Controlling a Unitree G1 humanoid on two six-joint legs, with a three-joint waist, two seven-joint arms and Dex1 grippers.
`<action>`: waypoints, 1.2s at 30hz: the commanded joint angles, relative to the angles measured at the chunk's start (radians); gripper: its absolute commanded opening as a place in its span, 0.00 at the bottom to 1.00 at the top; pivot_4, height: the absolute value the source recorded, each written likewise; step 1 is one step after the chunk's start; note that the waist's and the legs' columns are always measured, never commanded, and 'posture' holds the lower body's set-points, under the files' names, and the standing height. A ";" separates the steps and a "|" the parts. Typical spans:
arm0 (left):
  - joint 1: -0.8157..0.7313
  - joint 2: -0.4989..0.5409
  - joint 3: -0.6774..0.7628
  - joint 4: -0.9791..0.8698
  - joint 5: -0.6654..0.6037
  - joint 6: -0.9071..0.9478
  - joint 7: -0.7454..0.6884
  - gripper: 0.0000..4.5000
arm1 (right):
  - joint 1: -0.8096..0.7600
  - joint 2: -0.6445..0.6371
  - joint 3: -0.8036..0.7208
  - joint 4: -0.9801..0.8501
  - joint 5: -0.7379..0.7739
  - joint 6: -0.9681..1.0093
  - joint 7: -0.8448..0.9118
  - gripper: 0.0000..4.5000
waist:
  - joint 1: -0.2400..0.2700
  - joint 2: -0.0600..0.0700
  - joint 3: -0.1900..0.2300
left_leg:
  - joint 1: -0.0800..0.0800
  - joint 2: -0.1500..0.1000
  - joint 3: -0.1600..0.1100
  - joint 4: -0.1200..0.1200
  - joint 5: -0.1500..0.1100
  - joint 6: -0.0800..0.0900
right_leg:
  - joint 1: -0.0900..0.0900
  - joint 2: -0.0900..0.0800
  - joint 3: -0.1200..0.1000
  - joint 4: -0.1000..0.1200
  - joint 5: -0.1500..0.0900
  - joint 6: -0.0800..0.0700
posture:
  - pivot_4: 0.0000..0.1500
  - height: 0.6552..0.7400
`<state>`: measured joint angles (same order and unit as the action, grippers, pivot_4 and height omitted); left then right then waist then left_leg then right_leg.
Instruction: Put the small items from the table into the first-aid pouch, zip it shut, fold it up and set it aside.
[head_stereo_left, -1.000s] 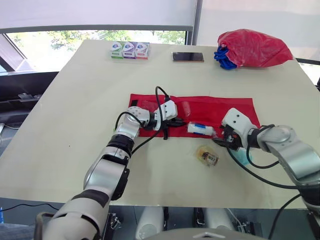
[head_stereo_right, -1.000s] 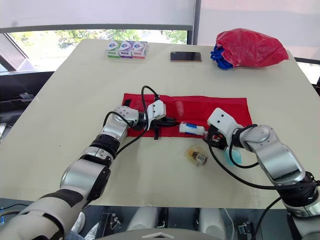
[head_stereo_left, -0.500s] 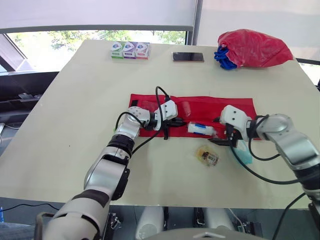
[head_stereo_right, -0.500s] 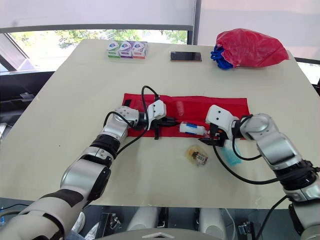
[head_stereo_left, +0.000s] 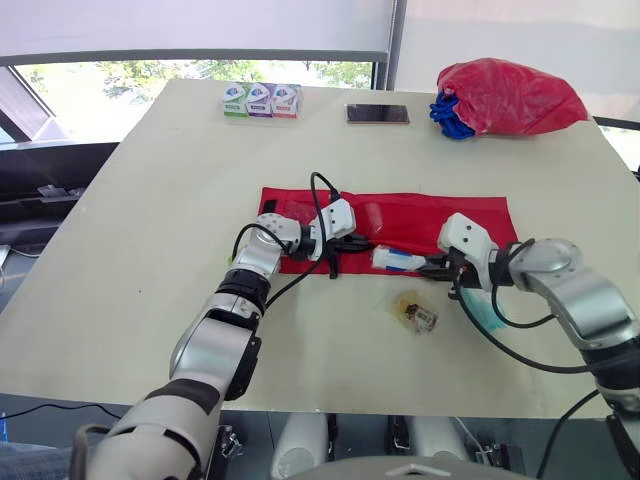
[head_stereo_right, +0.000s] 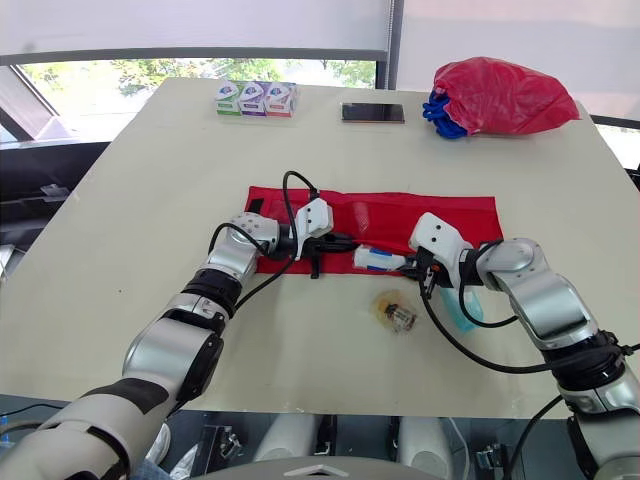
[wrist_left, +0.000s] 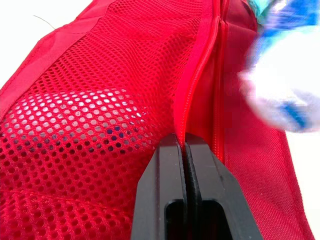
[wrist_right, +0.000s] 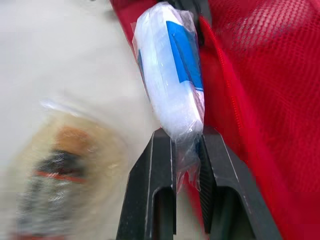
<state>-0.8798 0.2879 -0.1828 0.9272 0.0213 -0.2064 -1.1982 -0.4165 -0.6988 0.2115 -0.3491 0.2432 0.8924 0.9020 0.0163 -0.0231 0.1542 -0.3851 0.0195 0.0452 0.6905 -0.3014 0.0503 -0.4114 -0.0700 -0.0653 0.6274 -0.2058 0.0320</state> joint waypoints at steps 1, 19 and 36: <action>-0.018 -0.013 0.016 -0.013 -0.026 0.006 -0.007 0.00 | 0.026 0.045 -0.078 -0.088 0.027 0.187 -0.125 0.01 | -0.001 0.000 0.000 | 0.000 0.000 0.000 0.000 0.000 0.000 | 0.000 0.000 0.000 0.000 0.000 0.000 | 1.00 1.00; 0.040 -0.046 0.005 -0.109 -0.043 0.041 -0.031 0.00 | -0.024 0.527 -0.206 -0.079 -0.008 0.394 -0.624 0.01 | -0.007 0.001 -0.001 | 0.001 -0.001 0.000 0.000 -0.002 0.003 | 0.000 0.001 0.001 0.001 0.000 0.000 | 1.00 1.00; 0.018 -0.038 0.018 -0.093 -0.038 0.024 -0.012 0.00 | -0.013 0.622 -0.248 -0.063 0.004 0.376 -0.705 0.01 | -0.023 0.001 -0.001 | 0.002 -0.001 0.000 0.000 -0.002 0.003 | 0.000 0.001 0.002 0.004 0.000 0.000 | 1.00 1.00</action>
<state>-0.8436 0.2711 -0.1562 0.8462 -0.0038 -0.1624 -1.2031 -0.4341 -0.0753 -0.0378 -0.3461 0.2228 1.2640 0.1908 -0.0066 -0.0218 0.1533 -0.3834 0.0189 0.0450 0.6898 -0.3034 0.0536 -0.4118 -0.0695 -0.0637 0.6317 -0.2059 0.0319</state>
